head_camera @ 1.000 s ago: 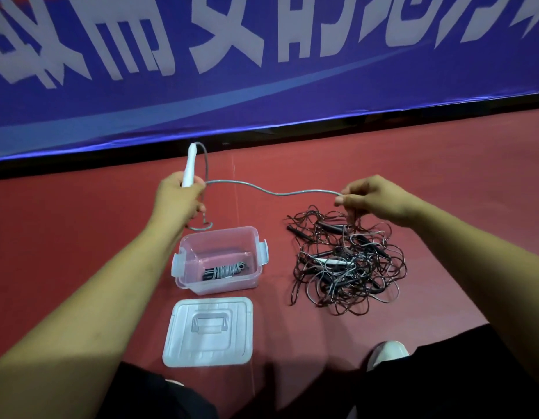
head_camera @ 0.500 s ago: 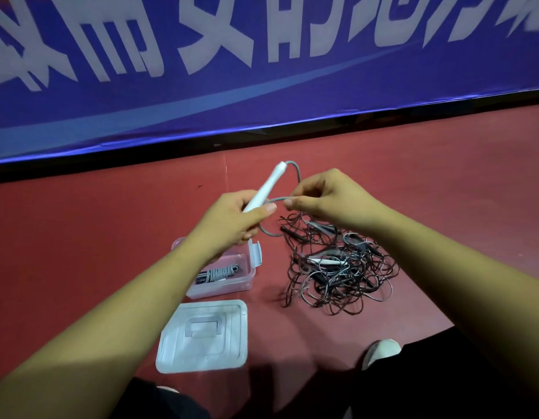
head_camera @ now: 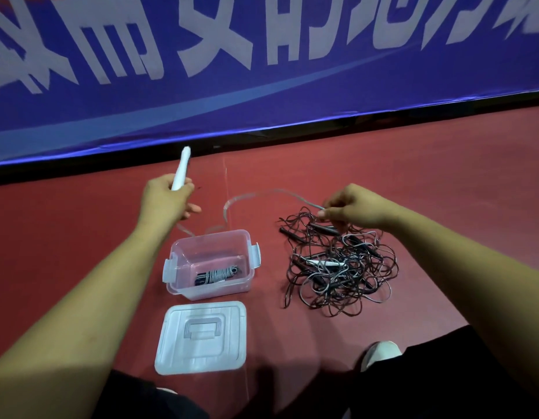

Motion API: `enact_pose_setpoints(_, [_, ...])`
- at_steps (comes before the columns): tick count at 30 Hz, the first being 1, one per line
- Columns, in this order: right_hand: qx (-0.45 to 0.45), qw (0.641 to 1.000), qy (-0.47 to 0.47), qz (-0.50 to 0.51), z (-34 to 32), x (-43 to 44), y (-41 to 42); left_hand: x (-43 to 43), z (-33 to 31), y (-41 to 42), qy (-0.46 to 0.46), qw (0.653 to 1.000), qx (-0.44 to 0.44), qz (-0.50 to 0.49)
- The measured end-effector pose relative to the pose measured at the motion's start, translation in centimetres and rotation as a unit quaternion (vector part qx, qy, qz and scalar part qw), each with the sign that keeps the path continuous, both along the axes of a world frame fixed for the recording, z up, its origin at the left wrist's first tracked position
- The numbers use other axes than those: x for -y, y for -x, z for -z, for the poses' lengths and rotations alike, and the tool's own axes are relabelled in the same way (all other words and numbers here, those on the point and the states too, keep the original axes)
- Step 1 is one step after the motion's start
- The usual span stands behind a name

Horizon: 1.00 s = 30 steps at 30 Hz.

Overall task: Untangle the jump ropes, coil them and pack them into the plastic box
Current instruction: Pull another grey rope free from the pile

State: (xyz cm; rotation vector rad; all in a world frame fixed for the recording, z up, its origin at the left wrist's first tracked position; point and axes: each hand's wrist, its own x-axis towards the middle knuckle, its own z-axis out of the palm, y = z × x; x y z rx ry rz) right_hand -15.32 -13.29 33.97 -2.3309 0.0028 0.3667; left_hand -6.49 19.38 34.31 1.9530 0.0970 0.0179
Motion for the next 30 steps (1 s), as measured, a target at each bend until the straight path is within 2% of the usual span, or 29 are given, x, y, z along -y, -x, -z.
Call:
enact_pose_setpoints(2, [0.015, 1.0, -0.011, -0.023, -1.1, -2.2, 0.2, 1.0, -0.1, 0.9, 0.012, 0.998, 0.012, 0.066])
enact_pose_setpoints(5, [0.053, 0.996, -0.044, -0.064, -2.3, -5.6, 0.8, 3.5, -0.9, 3.3, 0.076, 0.977, -0.019, 0.198])
enact_pose_setpoints(9, [0.113, 0.981, -0.159, -0.022, -3.8, -7.3, 0.9, 5.6, -1.0, 5.9, 0.037, 0.941, -0.072, 0.328])
enact_pose_setpoints(12, [0.093, 0.985, -0.144, -0.017, -3.3, -6.4, 1.0, 5.8, -0.7, 5.6, 0.029, 0.957, -0.054, 0.284])
enact_pose_setpoints(14, [0.024, 0.996, -0.071, -0.051, -2.4, -5.1, 1.1, 5.5, -0.8, 4.8, 0.087, 0.972, -0.044, 0.216])
enact_pose_setpoints(16, [-0.058, 0.995, 0.006, -0.079, -1.6, -3.4, 1.1, 4.7, -1.1, 3.7, 0.176, 0.972, -0.045, 0.153])
enact_pose_setpoints(18, [-0.086, 0.994, 0.006, -0.074, -1.0, -1.6, 1.0, 3.7, -1.3, 2.7, 0.197, 0.972, -0.045, 0.116])
enact_pose_setpoints(21, [-0.024, 0.998, -0.055, -0.002, -0.8, -0.1, 0.5, 2.9, -0.6, 2.0, 0.135, 0.986, -0.053, 0.082])
enact_pose_setpoints(24, [0.04, 0.996, -0.082, 0.023, -1.2, -0.7, 0.0, 2.8, 0.1, 1.8, 0.026, 0.999, -0.024, 0.038])
enact_pose_setpoints(27, [0.036, 0.994, -0.097, -0.02, -2.0, -2.8, 0.5, 3.2, 0.1, 2.2, 0.006, 0.995, 0.027, 0.093])
enact_pose_setpoints(30, [0.051, 0.99, -0.11, -0.076, -2.8, -5.4, 1.0, 4.7, -0.4, 4.1, 0.062, 0.973, -0.013, 0.222])
